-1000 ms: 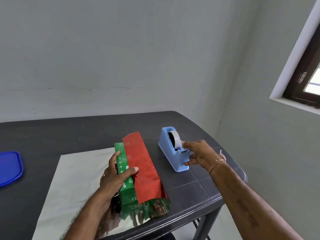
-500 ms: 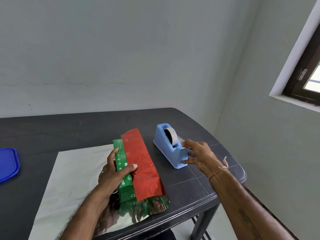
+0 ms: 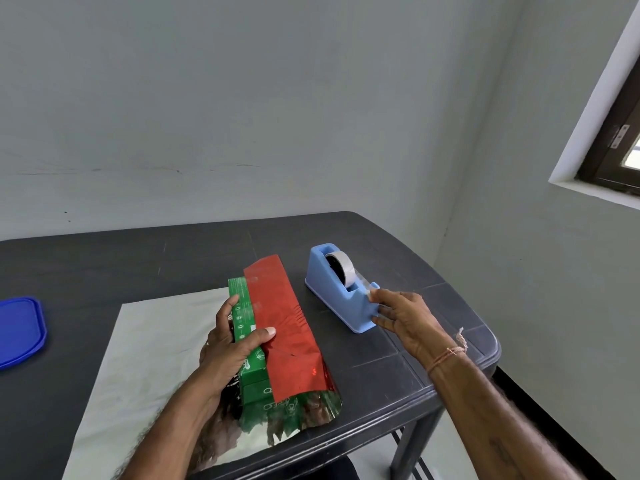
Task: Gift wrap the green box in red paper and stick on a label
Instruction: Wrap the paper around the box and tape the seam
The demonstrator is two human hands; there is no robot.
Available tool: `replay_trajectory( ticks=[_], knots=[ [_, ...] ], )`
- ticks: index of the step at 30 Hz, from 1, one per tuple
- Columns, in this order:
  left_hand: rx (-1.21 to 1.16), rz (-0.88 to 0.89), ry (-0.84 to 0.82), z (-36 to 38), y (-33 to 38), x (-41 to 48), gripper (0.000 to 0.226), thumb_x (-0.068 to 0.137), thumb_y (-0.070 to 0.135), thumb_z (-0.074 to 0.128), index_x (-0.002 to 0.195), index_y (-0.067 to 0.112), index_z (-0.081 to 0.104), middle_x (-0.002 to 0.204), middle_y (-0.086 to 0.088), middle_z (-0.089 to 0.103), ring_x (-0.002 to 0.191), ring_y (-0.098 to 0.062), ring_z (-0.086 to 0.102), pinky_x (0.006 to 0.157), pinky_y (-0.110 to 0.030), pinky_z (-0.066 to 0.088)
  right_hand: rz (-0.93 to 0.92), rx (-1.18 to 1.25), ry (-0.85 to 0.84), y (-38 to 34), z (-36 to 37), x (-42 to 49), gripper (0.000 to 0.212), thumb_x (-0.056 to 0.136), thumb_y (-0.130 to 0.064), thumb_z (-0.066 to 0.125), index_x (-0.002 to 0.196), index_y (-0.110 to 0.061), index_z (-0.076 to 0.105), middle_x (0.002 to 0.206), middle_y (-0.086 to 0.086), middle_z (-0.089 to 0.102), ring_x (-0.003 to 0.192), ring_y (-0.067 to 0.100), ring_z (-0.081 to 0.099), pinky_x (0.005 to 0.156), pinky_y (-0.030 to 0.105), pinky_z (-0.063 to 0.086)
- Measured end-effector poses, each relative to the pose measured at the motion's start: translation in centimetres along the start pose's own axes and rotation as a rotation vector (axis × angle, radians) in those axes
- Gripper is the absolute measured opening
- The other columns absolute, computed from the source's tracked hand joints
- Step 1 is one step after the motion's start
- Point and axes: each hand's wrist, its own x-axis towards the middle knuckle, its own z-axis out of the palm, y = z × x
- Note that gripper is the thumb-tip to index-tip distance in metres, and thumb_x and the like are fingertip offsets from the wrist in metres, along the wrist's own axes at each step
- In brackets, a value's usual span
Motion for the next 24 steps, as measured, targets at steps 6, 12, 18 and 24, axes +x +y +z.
replay_trajectory(
  ticks=[6, 12, 18, 24],
  knots=[
    [-0.021, 0.003, -0.004, -0.1, -0.4, 0.3, 0.095, 0.039, 0.087, 0.079, 0.118, 0.085, 0.027, 0.146, 0.002, 0.044, 0.136, -0.031, 0.045, 0.115, -0.057, 0.037, -0.008, 0.083, -0.038, 1.1, -0.7, 0.0, 0.023, 0.089, -0.020, 0.079, 0.098, 0.000, 0.071, 0.115, 0.018, 0.072, 0.108, 0.030, 0.071, 0.099, 0.048, 0.057],
    [-0.041, 0.009, -0.002, -0.1, -0.5, 0.5, 0.093, 0.039, 0.083, 0.082, 0.116, 0.085, 0.029, 0.144, 0.003, 0.044, 0.134, -0.029, 0.047, 0.114, -0.056, 0.039, -0.060, 0.177, -0.057, 2.4, -0.9, -0.6, 0.025, 0.091, -0.022, 0.074, 0.098, 0.003, 0.073, 0.105, 0.016, 0.077, 0.098, 0.022, 0.074, 0.089, 0.041, 0.062],
    [-0.052, 0.009, -0.007, 0.0, -0.7, 0.5, 0.091, 0.043, 0.078, 0.082, 0.117, 0.085, 0.029, 0.144, 0.003, 0.043, 0.135, -0.028, 0.046, 0.115, -0.054, 0.038, -0.072, 0.240, -0.049, 3.4, -0.5, -0.8, 0.021, 0.092, -0.024, 0.075, 0.090, -0.004, 0.073, 0.098, 0.011, 0.079, 0.092, 0.018, 0.074, 0.089, 0.038, 0.062],
    [-0.054, 0.018, -0.001, 0.0, -0.9, 0.7, 0.090, 0.043, 0.078, 0.083, 0.116, 0.085, 0.030, 0.144, 0.005, 0.041, 0.137, -0.028, 0.043, 0.117, -0.055, 0.036, -0.133, 0.196, 0.012, 3.9, 0.3, -0.7, 0.020, 0.090, -0.025, 0.076, 0.086, -0.005, 0.073, 0.097, 0.011, 0.078, 0.092, 0.020, 0.073, 0.087, 0.037, 0.062]
  ],
)
